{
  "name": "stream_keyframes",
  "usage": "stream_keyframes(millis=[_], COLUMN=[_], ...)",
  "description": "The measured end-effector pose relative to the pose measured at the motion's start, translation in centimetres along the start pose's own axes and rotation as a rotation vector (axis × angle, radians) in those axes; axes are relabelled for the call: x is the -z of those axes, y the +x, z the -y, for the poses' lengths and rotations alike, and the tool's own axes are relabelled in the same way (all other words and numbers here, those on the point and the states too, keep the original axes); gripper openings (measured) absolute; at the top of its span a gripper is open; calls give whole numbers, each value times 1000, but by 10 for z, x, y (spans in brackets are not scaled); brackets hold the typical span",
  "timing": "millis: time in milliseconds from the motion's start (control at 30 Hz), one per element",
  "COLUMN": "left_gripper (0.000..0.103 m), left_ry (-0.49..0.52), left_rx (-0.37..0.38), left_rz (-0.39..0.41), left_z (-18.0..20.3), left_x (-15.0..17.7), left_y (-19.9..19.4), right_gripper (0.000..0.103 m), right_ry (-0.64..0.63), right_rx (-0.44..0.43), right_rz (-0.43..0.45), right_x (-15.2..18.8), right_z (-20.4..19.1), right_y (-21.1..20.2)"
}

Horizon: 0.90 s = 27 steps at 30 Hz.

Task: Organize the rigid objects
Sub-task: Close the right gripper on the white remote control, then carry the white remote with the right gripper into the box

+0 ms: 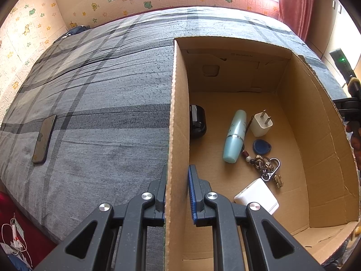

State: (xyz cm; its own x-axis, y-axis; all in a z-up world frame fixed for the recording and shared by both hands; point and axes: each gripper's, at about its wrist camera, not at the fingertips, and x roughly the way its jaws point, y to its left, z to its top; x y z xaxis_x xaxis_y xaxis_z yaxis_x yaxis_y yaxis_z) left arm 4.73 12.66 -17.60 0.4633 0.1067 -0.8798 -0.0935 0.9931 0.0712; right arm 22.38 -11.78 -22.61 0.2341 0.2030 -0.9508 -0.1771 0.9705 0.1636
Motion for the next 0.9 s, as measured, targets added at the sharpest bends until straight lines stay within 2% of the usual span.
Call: stream_keyframes(millis=[100, 467, 900], left_gripper=[15, 15, 15], left_ry=[1, 2, 3], left_rx=[0, 2, 1], left_rz=[0, 0, 1], left_z=[0, -1, 0], left_x=[0, -1, 0], left_y=[0, 0, 0], right_gripper=[35, 34, 34], right_ry=[8, 1, -46], right_rx=[-1, -5, 10], right_rz=[14, 90, 164], right_x=[-8, 9, 24], right_z=[8, 11, -9], right_y=[-7, -55, -126])
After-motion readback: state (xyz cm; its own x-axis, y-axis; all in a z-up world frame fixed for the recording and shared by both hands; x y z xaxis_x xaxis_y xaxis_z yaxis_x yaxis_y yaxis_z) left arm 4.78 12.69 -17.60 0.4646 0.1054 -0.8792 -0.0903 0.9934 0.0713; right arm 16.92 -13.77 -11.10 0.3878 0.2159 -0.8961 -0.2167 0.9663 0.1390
